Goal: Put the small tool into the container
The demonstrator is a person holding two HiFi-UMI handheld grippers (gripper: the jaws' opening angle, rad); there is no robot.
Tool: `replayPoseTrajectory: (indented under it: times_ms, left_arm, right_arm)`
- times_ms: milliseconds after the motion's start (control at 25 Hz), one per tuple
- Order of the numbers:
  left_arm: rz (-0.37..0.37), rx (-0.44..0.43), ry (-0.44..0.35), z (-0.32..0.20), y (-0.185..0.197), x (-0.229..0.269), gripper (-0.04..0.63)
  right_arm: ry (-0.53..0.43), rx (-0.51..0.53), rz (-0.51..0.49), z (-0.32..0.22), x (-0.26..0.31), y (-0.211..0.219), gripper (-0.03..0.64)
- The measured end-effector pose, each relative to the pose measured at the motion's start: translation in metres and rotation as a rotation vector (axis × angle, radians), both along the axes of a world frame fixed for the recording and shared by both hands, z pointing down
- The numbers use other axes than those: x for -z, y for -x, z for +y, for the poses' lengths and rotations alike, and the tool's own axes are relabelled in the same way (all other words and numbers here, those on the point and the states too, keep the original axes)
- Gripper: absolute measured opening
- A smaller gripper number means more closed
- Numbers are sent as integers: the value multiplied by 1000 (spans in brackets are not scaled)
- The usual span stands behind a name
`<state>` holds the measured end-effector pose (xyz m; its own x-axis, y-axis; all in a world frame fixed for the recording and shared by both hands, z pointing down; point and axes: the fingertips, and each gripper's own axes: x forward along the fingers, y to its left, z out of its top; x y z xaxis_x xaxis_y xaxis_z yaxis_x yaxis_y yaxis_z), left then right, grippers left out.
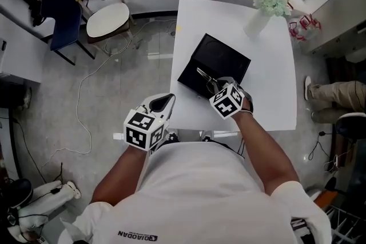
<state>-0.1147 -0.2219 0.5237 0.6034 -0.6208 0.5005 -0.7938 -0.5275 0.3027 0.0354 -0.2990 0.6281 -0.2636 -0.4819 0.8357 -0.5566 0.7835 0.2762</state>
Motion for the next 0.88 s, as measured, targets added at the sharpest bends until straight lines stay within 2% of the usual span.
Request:
replayPoseTrajectory:
  times_ms: [280,560,800,880]
  left_arm:
    - [-1,44,4,4,14,-1,9]
    - [-3,73,10,13,23,-3,9]
    - [-8,91,15,16,30,-4,9]
    - [-10,94,18,17,31,-5,9]
  right_arm:
    - [-11,22,120,-26,-25,0,12]
    - [-97,26,231,-39,-37,2,12]
    - [-114,62,234,-35,-46,10,17]
    - [-91,81,222,-29,-51,13,30]
